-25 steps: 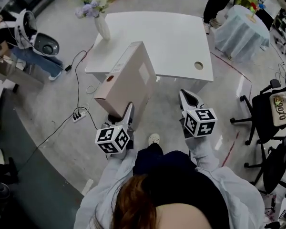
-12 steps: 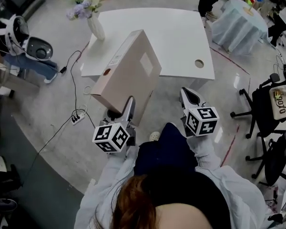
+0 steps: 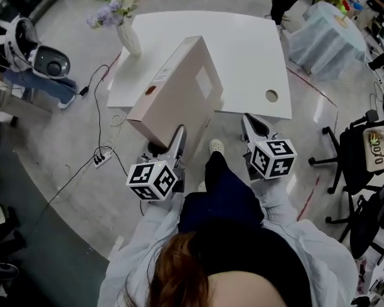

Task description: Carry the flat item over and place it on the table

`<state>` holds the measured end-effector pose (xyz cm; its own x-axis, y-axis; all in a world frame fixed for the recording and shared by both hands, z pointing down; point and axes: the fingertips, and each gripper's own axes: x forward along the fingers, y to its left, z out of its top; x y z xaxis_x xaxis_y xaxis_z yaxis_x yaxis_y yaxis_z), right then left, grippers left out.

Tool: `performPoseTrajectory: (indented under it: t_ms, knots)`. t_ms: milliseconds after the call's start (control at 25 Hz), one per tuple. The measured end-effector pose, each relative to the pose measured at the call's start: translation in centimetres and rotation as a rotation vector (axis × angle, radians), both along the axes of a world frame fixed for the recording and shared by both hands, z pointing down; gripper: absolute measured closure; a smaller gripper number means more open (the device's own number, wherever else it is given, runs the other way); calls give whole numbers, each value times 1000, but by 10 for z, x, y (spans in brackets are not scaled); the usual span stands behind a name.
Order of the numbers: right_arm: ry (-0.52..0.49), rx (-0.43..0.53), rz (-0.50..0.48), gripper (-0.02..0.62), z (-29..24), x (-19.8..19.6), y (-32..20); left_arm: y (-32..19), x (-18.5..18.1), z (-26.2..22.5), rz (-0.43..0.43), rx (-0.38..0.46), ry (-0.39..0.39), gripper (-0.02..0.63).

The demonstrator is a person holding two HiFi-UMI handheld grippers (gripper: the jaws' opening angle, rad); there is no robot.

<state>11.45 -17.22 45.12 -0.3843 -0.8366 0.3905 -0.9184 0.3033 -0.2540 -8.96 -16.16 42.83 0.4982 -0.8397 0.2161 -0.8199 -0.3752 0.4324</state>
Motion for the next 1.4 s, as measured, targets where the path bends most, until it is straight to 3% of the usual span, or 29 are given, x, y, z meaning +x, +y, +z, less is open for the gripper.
performPoseTrajectory:
  t_ms: [200,680,1040,1400]
  knots:
    - [-20,25,-35,586,-14,0,-59,-54,6,0,-16,-7,7,344]
    - [-38,33,-48,586,-20,46,-193,-189,50,-7,-53,-13,80,344]
    - [-49,29,-104,586,-10,53,-251,-233,49,22,-160,-104,297,344]
    - [-63,-4,-226,586,12,8,-278,-223,3,58,-344,-175,493,344]
